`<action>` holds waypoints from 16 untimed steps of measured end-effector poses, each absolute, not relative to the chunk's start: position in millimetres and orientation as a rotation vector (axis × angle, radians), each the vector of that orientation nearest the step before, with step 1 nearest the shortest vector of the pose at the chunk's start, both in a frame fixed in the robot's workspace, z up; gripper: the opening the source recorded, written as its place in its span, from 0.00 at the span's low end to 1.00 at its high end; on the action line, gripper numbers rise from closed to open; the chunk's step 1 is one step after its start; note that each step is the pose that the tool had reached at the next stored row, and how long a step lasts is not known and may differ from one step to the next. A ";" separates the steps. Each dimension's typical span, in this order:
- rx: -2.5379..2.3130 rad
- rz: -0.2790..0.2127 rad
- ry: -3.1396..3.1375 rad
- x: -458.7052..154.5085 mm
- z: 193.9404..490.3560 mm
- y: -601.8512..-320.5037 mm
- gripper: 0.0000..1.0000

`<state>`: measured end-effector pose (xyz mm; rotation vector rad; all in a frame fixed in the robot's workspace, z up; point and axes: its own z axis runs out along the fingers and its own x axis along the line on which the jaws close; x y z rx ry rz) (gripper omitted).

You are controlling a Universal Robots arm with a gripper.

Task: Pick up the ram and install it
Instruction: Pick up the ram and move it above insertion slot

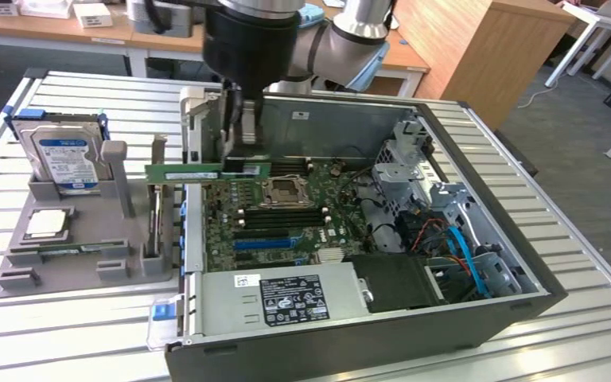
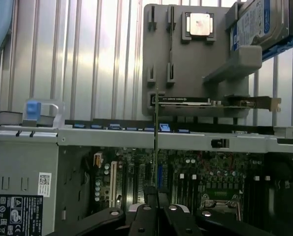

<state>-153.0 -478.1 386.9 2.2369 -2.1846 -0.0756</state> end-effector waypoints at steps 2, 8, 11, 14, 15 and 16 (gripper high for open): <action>2.237 -0.076 -2.185 -144.6 386.9 -478.0 0.12; 2.237 -0.076 -2.185 -119.0 386.9 -477.9 0.12; 2.237 -0.076 -2.184 -106.3 386.9 -477.8 0.12; 2.237 -0.076 -2.185 -95.0 386.9 -477.6 0.12; 2.237 -0.076 -2.184 -91.1 386.9 -477.6 0.12; 2.237 -0.076 -2.184 -87.3 386.9 -477.5 0.12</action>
